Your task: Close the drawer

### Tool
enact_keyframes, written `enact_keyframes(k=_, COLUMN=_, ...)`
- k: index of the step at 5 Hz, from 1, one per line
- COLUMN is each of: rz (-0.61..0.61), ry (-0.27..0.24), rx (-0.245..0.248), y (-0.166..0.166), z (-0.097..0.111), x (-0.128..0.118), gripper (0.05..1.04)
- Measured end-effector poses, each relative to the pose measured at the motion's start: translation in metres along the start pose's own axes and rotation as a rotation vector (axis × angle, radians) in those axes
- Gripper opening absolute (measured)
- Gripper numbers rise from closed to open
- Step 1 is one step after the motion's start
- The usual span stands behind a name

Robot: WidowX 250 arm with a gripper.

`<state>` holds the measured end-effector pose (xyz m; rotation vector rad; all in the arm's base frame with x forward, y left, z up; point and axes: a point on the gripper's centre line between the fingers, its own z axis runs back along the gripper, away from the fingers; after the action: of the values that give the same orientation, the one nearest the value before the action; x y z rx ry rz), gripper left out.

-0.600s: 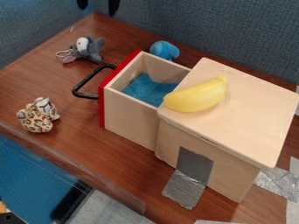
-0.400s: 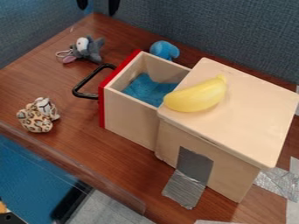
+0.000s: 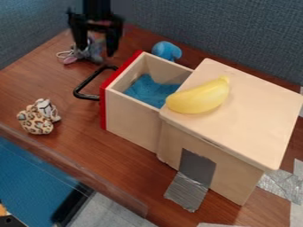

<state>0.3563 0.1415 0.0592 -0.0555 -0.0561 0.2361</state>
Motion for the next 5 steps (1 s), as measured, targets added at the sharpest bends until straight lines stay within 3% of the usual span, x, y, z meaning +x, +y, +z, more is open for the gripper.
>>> enact_keyframes(k=2, rz=-0.069, ry=0.030, rx=0.008, y=0.009, z=-0.024, x=-0.038, gripper=1.000)
enact_keyframes(k=3, rz=-0.106, ry=0.044, rx=0.031, y=0.006, z=-0.032, x=-0.037, gripper=0.945)
enact_keyframes(k=4, rz=-0.123, ry=0.065, rx=0.037, y=0.003, z=-0.039, x=-0.041, gripper=0.652)
enact_keyframes(k=5, rz=-0.127, ry=0.069, rx=0.005, y=-0.002, z=-0.041, x=-0.043, gripper=0.347)
